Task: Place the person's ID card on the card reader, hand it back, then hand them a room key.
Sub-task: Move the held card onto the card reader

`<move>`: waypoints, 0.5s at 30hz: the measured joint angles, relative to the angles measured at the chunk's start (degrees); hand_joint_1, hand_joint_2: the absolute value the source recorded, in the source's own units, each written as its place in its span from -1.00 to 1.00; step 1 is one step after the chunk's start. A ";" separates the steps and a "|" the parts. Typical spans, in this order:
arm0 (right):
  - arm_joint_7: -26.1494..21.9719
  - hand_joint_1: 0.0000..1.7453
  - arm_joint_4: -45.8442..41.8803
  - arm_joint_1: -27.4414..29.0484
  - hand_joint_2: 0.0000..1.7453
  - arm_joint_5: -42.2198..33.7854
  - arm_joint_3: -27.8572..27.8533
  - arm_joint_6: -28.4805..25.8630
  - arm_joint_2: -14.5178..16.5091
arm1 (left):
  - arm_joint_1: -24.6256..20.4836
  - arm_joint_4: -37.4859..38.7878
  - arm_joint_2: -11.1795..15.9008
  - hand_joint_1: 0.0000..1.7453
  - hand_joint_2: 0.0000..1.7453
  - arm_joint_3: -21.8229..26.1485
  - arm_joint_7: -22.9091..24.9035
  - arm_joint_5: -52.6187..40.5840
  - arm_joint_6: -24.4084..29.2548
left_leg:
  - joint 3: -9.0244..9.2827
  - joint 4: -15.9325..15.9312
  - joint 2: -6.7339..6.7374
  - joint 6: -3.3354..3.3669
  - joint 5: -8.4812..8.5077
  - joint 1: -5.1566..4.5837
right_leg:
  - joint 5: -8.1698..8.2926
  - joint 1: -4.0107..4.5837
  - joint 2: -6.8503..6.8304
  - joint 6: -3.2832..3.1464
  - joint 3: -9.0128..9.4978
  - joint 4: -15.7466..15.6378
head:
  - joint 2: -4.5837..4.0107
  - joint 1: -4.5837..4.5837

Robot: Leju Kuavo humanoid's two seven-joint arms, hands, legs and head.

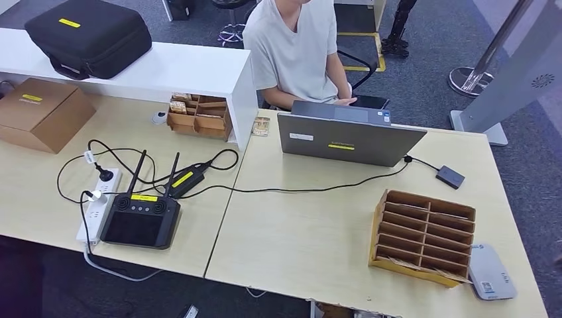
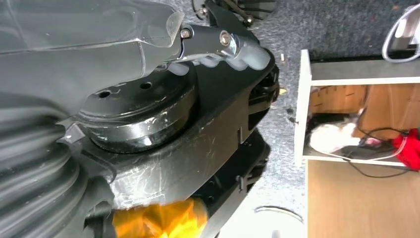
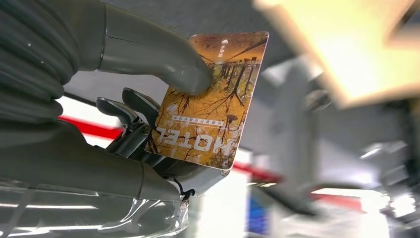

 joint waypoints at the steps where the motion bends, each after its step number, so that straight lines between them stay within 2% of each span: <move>1: -0.70 1.00 -0.95 4.36 1.00 8.63 -4.07 1.46 4.07 | 0.15 0.01 -0.19 -1.00 1.00 -0.04 -0.48 -0.14 0.22 | 0.14 0.00 -0.12 -0.08 -0.03 0.21 | -0.06 0.15 -0.11 -0.06 0.18 -0.15 | 0.00 0.19; 3: -2.91 1.00 -2.43 10.70 1.00 23.35 -12.67 4.55 10.88 | 0.38 0.02 -0.47 -1.00 1.00 -0.11 -1.21 -0.40 0.23 | 0.04 0.00 -0.56 0.05 0.08 -0.04 | -0.26 -0.17 -0.56 -0.02 -0.05 0.06 | 0.00 0.19; 4: -3.96 1.00 -2.99 12.52 1.00 26.80 -16.89 6.11 13.33 | 0.53 0.02 -0.49 -1.00 1.00 -0.14 -1.46 -0.48 0.20 | -0.05 -0.01 -0.73 0.15 0.17 -0.22 | -0.35 -0.37 -0.75 0.02 -0.22 0.22 | 0.00 0.03; 6: -5.73 1.00 -3.62 14.57 1.00 27.76 -24.02 9.01 17.11 | 0.76 0.02 -0.39 -1.00 1.00 -0.14 -1.71 -0.55 0.15 | -0.11 -0.02 -0.80 0.09 0.19 -0.29 | -0.39 -0.40 -0.84 -0.01 -0.28 0.29 | 0.00 -0.08; 9: -8.47 1.00 -4.58 17.68 1.00 27.17 -31.44 12.35 22.75 | 0.86 0.02 -0.36 -1.00 1.00 -0.14 -1.72 -0.64 0.09 | -0.01 -0.05 -0.56 -0.05 0.09 -0.26 | -0.37 -0.35 -0.60 -0.08 -0.26 0.29 | 0.00 -0.09; 12: -9.90 1.00 -4.90 19.65 1.00 28.22 -36.97 13.50 27.36 | 0.90 0.02 -0.33 -1.00 1.00 -0.14 -1.72 -0.69 0.05 | 0.01 -0.08 -0.33 -0.06 0.07 -0.32 | -0.37 -0.39 -0.38 -0.10 -0.36 0.31 | 0.00 -0.11; 15: -10.68 1.00 -5.15 20.44 1.00 29.14 -40.20 13.96 30.33 | 0.93 0.02 -0.32 -1.00 1.00 -0.14 -1.72 -0.74 0.05 | 0.08 -0.08 -0.09 -0.10 0.03 -0.34 | -0.37 -0.38 -0.16 -0.10 -0.36 0.32 | 0.00 -0.11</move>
